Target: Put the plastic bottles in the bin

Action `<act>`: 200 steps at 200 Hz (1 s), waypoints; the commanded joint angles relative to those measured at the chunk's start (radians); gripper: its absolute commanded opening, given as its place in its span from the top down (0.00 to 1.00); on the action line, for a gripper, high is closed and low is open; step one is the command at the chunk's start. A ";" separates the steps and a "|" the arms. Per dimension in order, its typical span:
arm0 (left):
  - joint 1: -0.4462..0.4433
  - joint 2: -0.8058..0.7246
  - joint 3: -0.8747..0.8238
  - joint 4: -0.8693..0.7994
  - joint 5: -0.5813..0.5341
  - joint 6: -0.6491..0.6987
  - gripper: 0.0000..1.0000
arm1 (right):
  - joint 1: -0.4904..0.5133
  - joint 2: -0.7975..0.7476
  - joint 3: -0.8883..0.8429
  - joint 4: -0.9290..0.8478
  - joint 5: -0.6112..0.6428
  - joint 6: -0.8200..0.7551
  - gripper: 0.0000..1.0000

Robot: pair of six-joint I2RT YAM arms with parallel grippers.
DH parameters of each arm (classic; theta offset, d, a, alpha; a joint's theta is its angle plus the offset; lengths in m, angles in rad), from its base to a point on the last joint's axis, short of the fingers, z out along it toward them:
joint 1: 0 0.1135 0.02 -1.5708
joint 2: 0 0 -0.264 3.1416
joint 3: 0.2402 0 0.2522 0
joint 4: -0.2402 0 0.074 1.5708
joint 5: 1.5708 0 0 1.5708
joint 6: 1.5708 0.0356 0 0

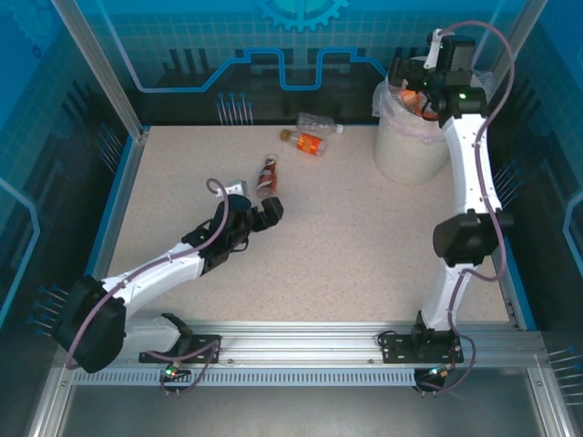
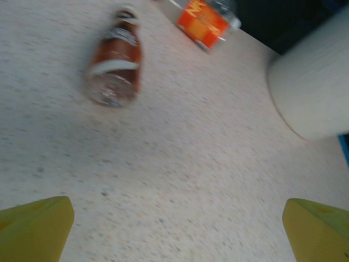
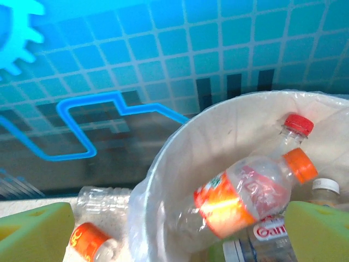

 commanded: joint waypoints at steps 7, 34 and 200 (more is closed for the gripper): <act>0.066 0.096 0.120 -0.183 -0.038 -0.014 0.01 | -0.001 -0.188 -0.209 0.067 -0.093 -0.056 0.00; 0.096 0.249 0.263 -0.252 0.005 0.067 0.01 | 0.005 -0.385 -0.505 0.196 -0.185 -0.031 0.00; 0.276 0.970 1.049 -0.596 0.215 0.331 0.02 | 0.063 -1.111 -1.499 0.456 -0.363 0.328 0.00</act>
